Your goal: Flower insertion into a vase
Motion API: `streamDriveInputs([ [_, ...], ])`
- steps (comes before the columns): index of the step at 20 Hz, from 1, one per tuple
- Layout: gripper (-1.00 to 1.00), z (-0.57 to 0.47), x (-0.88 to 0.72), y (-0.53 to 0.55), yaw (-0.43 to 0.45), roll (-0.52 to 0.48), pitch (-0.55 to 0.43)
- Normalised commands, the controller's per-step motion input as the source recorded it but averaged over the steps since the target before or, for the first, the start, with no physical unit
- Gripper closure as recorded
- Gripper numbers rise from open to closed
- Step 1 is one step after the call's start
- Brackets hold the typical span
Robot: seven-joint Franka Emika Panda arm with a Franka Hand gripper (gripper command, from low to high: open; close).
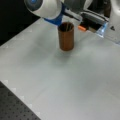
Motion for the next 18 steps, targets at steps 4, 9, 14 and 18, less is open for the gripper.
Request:
streamDriveInputs([
  [4,-1.00,0.03,0.03,0.42,0.048,0.215,-0.731],
  [9,-1.00,-0.08,-0.11,0.34,0.086,0.142,-0.793],
  [14,-1.00,-0.18,-0.23,0.31,0.093,0.096,-0.862],
  [18,-1.00,-0.17,-0.18,0.37,0.021,0.115,-0.576],
])
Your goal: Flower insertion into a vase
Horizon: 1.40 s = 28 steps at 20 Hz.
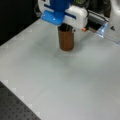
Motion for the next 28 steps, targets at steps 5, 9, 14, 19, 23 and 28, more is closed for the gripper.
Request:
streamDriveInputs([
  [5,-1.00,-0.08,0.10,0.43,-0.033,0.117,-0.308],
  [9,-1.00,0.03,0.25,0.38,-0.087,0.120,-0.113],
  [14,-1.00,0.13,0.33,0.25,-0.114,0.118,0.040],
  [19,-1.00,0.14,0.38,0.13,-0.113,0.127,0.133],
  [23,-1.00,0.17,0.32,0.10,-0.119,0.077,0.250],
  [28,-1.00,0.18,0.21,0.07,-0.073,0.041,0.269],
])
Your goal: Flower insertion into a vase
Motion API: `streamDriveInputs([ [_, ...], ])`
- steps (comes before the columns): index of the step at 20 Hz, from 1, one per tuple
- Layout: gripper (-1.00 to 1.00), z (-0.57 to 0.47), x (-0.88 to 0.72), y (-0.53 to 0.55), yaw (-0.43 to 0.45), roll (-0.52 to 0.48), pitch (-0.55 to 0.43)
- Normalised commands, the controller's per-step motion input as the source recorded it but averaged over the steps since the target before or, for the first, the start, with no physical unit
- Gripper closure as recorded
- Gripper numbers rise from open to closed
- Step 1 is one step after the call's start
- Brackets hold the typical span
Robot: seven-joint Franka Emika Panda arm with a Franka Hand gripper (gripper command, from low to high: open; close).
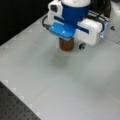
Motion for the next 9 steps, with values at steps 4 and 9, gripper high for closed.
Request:
streamDriveInputs([
  [4,-1.00,0.19,0.18,0.01,-0.056,0.052,0.257],
  [9,-1.00,0.18,0.13,-0.02,-0.063,0.067,0.216],
])
